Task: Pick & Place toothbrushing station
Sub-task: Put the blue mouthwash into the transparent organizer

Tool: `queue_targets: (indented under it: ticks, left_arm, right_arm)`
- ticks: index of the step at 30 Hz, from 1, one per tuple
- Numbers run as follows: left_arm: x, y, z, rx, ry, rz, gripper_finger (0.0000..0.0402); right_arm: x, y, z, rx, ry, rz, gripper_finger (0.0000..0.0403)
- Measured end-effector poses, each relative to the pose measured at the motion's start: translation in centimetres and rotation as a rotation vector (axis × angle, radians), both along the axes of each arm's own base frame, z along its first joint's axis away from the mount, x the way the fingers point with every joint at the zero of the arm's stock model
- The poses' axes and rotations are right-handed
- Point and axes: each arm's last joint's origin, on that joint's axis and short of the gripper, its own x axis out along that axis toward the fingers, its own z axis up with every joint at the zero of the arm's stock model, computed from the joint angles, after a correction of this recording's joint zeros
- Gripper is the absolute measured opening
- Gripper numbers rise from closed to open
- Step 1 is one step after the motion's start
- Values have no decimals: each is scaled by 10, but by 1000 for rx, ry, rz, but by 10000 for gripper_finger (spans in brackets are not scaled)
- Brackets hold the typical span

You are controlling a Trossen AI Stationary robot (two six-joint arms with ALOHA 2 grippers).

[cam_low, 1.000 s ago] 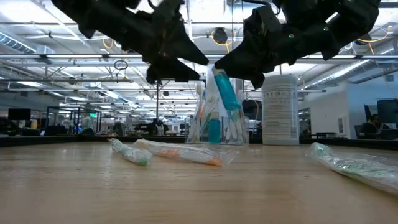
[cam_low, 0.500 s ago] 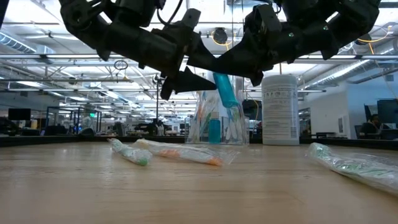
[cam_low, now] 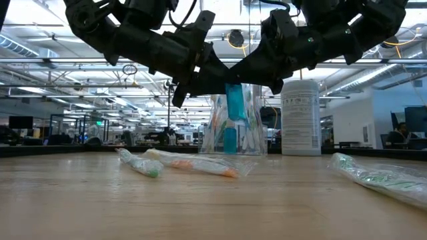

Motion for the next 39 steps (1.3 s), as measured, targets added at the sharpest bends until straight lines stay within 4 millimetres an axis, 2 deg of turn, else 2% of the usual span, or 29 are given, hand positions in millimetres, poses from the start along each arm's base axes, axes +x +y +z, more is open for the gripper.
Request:
queue_targets:
  ticks: [10, 19, 25, 32, 36, 39]
  left_arm:
    - [0, 1, 0, 8, 1, 9, 97]
    - [0, 16, 1, 20, -9, 61, 95]
    - [5, 45, 11, 69, -44, 146, 95]
    - [19, 86, 42, 412, -34, 318, 95]
    - [26, 107, 36, 413, -11, 384, 95]
    - [31, 118, 23, 421, 31, 405, 95]
  right_arm:
    - [-1, -1, 0, -6, 10, -29, 109]
    - [-23, -5, 22, 7, 67, -46, 109]
    - [-37, -6, 33, -9, 88, -49, 109]
    - [-56, -7, 50, -18, 86, -50, 109]
    - [-63, -7, 54, -18, 87, -50, 109]
    - [-65, -7, 53, -19, 104, -50, 109]
